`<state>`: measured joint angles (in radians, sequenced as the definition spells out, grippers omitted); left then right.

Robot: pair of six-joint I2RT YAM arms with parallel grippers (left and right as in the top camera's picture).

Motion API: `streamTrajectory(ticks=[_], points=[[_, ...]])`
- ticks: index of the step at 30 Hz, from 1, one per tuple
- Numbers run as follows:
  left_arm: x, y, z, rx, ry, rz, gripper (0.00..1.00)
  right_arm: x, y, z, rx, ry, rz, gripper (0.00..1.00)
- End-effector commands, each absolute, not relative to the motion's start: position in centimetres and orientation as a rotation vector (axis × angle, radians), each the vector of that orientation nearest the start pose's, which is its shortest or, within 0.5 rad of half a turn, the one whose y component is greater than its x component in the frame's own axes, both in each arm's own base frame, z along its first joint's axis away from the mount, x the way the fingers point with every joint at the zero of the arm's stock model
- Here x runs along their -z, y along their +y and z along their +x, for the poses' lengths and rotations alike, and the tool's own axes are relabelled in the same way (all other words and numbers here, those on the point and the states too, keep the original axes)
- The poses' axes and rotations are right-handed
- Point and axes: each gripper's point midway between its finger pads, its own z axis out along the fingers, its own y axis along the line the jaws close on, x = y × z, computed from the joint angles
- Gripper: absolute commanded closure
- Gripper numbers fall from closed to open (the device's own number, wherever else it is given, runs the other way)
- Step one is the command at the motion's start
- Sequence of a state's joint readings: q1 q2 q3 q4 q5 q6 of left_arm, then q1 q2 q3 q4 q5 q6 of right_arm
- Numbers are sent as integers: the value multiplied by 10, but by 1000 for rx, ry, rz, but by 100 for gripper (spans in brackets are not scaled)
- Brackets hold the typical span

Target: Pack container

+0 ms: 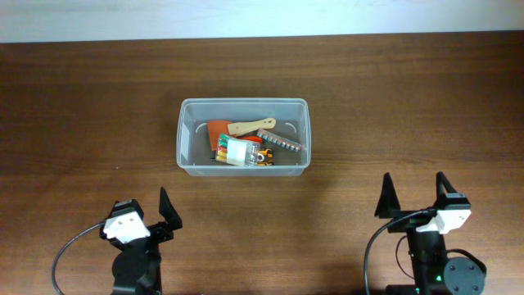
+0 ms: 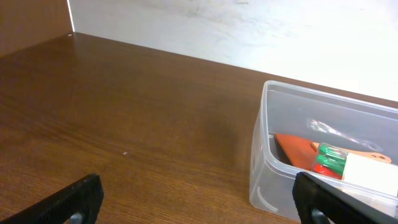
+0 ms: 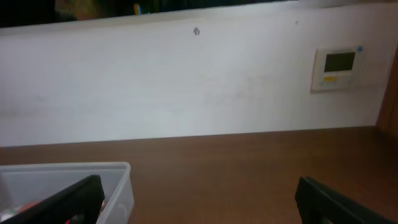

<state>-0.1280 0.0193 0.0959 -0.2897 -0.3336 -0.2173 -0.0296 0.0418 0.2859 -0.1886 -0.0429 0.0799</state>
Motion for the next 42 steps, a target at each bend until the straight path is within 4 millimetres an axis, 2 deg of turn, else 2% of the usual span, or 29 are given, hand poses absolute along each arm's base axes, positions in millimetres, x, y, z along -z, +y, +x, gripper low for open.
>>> streamTrajectory(ticks=[1,6,21,33,39,42], points=[[-147,27,232,-54,1743,-309,1,-248,0,228,-80,1501,58,1],[-147,27,232,-54,1743,-309,1,-235,0,233,-79,1509,59,1],[-147,27,232,-54,1743,-309,1,-215,-1,237,-69,1530,59,1],[-147,27,232,-54,1743,-309,1,-175,1,244,-80,1612,53,1],[-147,27,232,-54,1743,-309,1,-171,18,244,-40,1616,-100,1],[-147,27,232,-54,1743,-309,1,-171,19,243,-37,1616,-113,1]])
